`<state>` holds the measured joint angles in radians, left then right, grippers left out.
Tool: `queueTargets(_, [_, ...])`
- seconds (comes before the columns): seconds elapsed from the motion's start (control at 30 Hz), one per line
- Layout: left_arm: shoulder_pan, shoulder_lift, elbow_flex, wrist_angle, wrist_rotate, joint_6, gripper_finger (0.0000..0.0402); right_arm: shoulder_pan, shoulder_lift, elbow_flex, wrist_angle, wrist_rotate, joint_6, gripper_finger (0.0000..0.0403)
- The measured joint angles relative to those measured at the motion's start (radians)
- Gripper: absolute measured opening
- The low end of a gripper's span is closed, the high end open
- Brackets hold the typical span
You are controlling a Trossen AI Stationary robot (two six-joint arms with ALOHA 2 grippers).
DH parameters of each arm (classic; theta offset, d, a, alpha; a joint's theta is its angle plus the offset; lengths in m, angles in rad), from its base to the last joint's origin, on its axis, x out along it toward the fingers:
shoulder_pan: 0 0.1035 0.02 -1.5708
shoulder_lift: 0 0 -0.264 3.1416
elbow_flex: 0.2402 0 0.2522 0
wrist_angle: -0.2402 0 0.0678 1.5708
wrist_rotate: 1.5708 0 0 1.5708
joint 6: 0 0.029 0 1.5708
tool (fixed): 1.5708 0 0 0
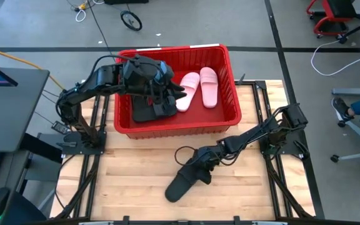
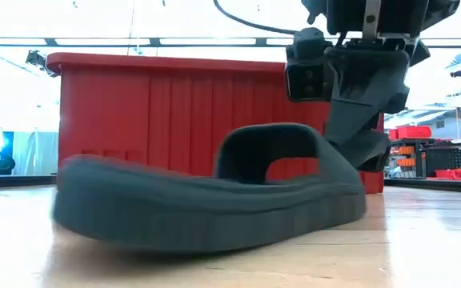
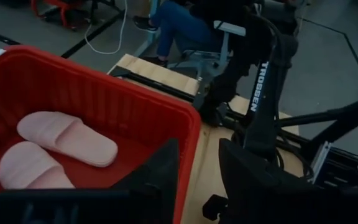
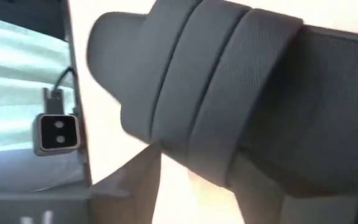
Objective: Pick and place slides into bin
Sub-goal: Put the black slipper into the red container
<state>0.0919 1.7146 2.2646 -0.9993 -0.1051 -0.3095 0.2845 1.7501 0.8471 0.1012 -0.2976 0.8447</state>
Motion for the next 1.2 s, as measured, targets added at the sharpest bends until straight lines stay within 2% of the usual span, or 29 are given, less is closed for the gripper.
queueTargets(0.13, [-0.008,0.0,0.0,0.0,0.0,0.003,0.0113,0.015,-0.017,-0.001,0.02,0.003,0.019,0.0129])
queueTargets(0.27, [-0.007,0.0,0.0,0.0,-0.002,0.0,0.0107,0.034,-0.061,-0.001,0.039,-0.006,0.07,0.0028])
queueTargets(0.3, [-0.007,0.0,0.0,0.0,-0.002,-0.012,0.0105,0.041,-0.081,-0.001,0.054,-0.013,0.078,0.0017])
queueTargets(0.37, [-0.004,0.0,0.0,0.0,-0.002,-0.038,0.0101,0.058,-0.131,-0.002,0.106,0.005,0.108,0.0017])
queueTargets(0.53, [-0.004,-0.002,0.0,0.0,-0.002,-0.047,0.009,0.079,-0.331,-0.002,0.157,0.183,0.094,0.0007])
queueTargets(0.67, [-0.004,-0.003,0.0,0.001,-0.001,-0.046,0.0078,0.058,-0.531,-0.002,0.138,0.423,0.007,0.0008])
queueTargets(0.8, [-0.003,-0.003,0.0,0.027,-0.002,-0.042,0.0067,-0.043,-0.711,0.0,0.047,0.663,-0.131,0.0005])
queueTargets(0.87, [-0.003,-0.003,0.0,0.065,-0.002,-0.006,0.0062,-0.133,-0.766,0.0,-0.013,0.708,-0.147,0.0004])
queueTargets(0.93, [-0.003,-0.003,0.0,0.118,-0.002,0.055,0.0058,-0.245,-0.792,0.0,-0.084,0.659,-0.14,0.0004])
queueTargets(1.07, [0.004,-0.003,0.0,0.225,-0.003,0.151,0.0051,-0.458,-0.747,0.0,-0.208,0.418,-0.109,0.0002])
queueTargets(1.2, [0.034,-0.003,0.0,0.26,-0.004,0.172,0.0045,-0.567,-0.638,-0.002,-0.273,0.201,-0.101,0.0002])
